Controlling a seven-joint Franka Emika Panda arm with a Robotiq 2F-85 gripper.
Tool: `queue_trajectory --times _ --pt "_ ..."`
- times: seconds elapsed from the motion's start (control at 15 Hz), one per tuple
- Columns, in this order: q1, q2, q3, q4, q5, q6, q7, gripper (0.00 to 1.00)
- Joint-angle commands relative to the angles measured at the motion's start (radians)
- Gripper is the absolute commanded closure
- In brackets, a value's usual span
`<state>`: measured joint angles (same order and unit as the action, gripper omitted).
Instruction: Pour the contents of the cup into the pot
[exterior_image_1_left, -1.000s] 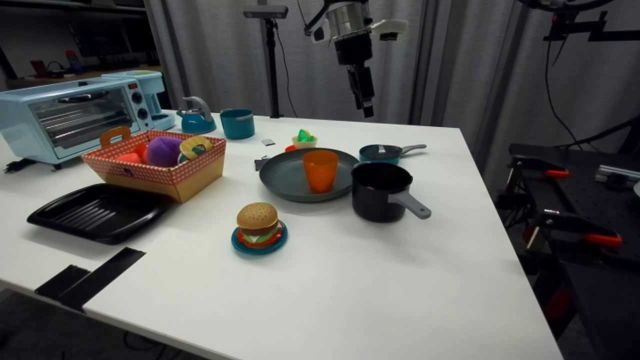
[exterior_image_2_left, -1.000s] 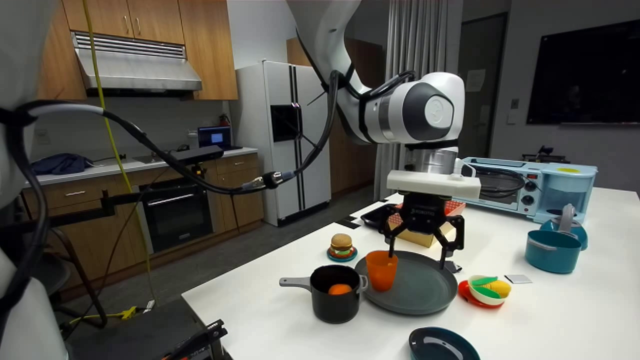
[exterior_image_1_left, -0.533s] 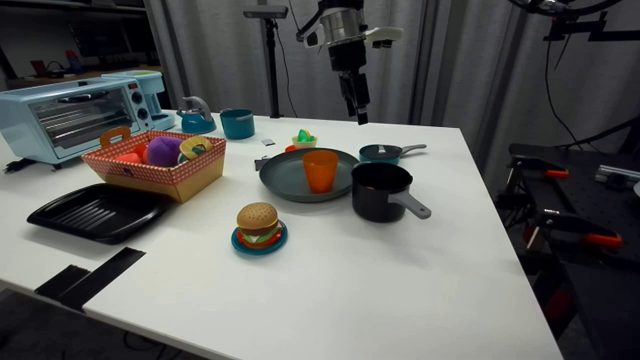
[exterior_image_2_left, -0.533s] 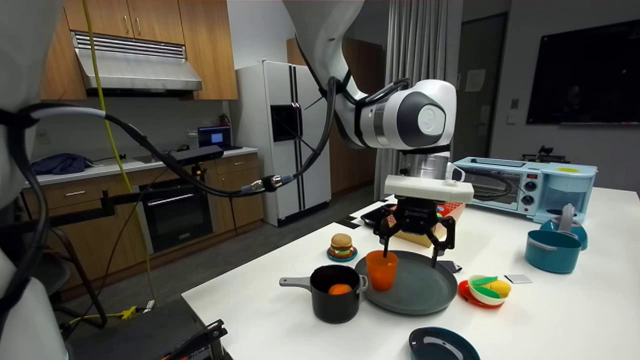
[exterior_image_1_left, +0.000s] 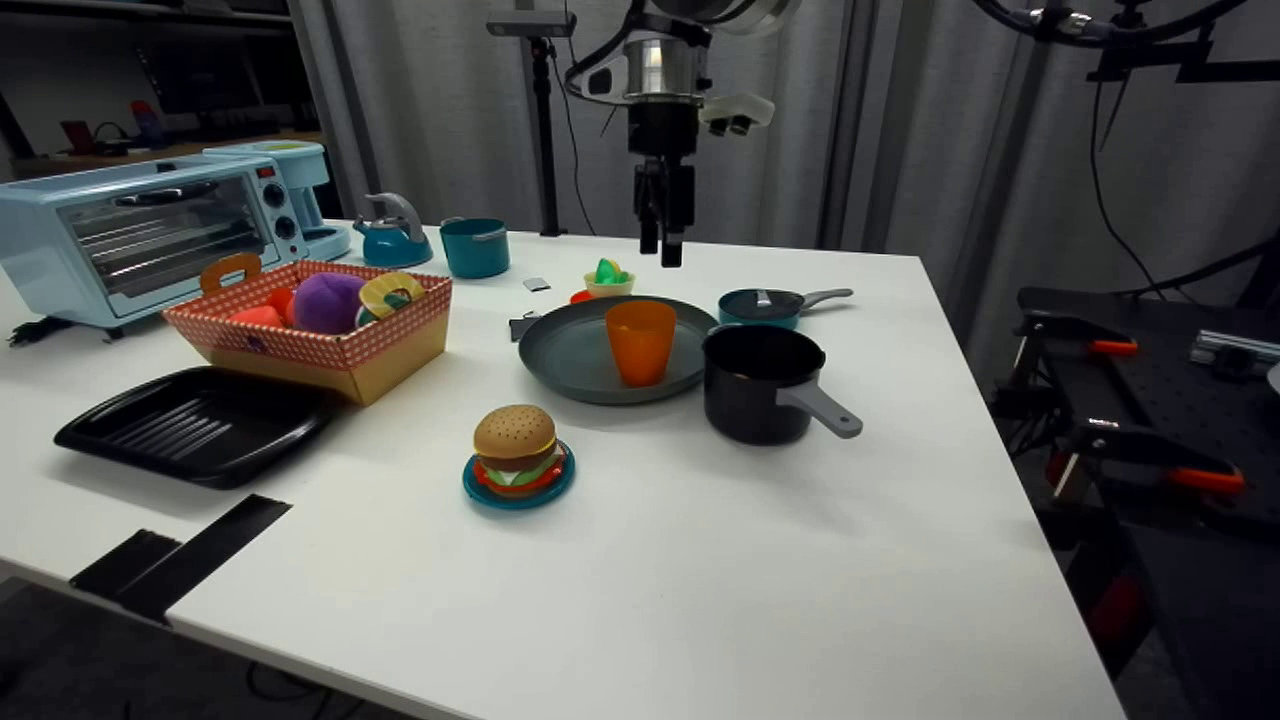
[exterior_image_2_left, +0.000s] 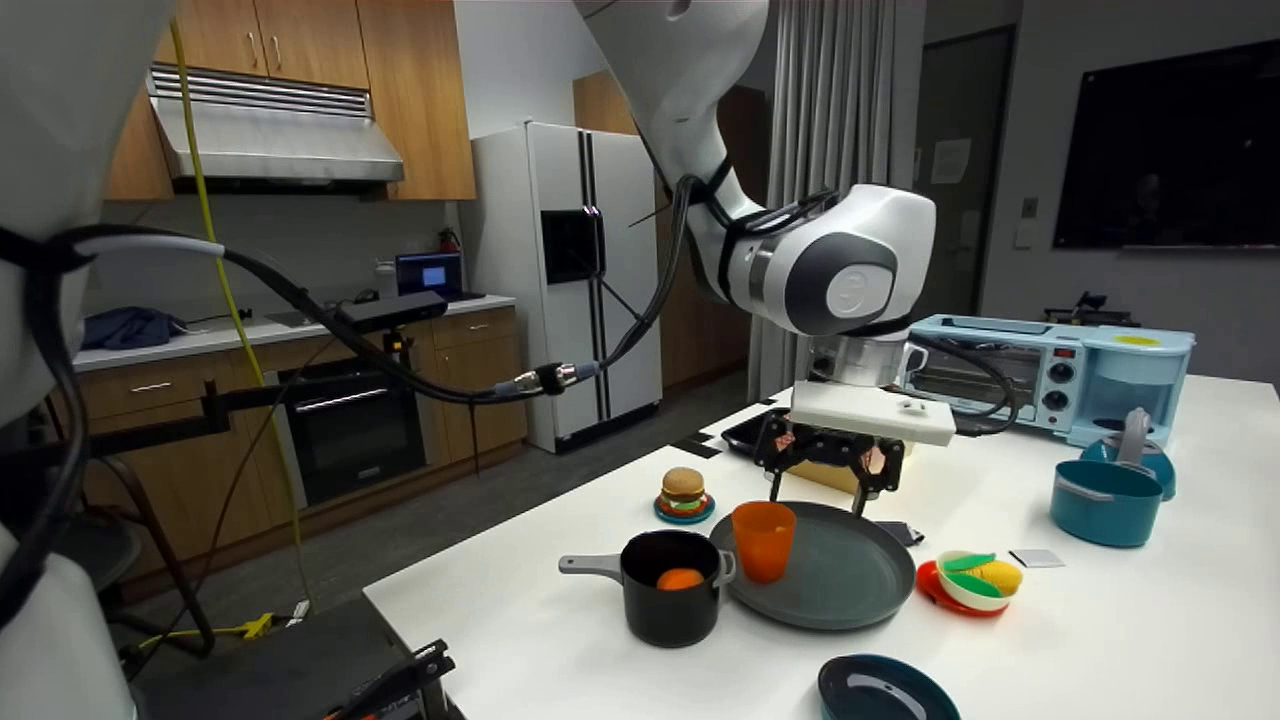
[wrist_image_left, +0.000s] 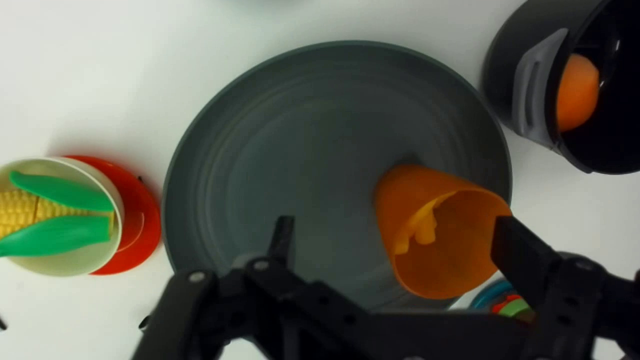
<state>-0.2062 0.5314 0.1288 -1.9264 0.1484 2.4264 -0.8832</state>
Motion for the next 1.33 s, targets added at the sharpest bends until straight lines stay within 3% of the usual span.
queue_trajectory --times 0.0,0.27,0.53,0.93,1.27 --pt "-0.114 0.039 0.077 0.017 0.146 0.049 -0.206 0.0" --pt "-0.196 0.063 0.107 0.018 0.273 0.022 -0.422 0.0" --pt "-0.19 0.095 0.097 0.029 0.283 -0.061 -0.547 0.0" --pt "-0.101 0.094 0.071 0.049 0.249 -0.171 -0.544 0.0" --pt "-0.068 0.094 0.048 0.102 0.247 -0.189 -0.521 0.0"
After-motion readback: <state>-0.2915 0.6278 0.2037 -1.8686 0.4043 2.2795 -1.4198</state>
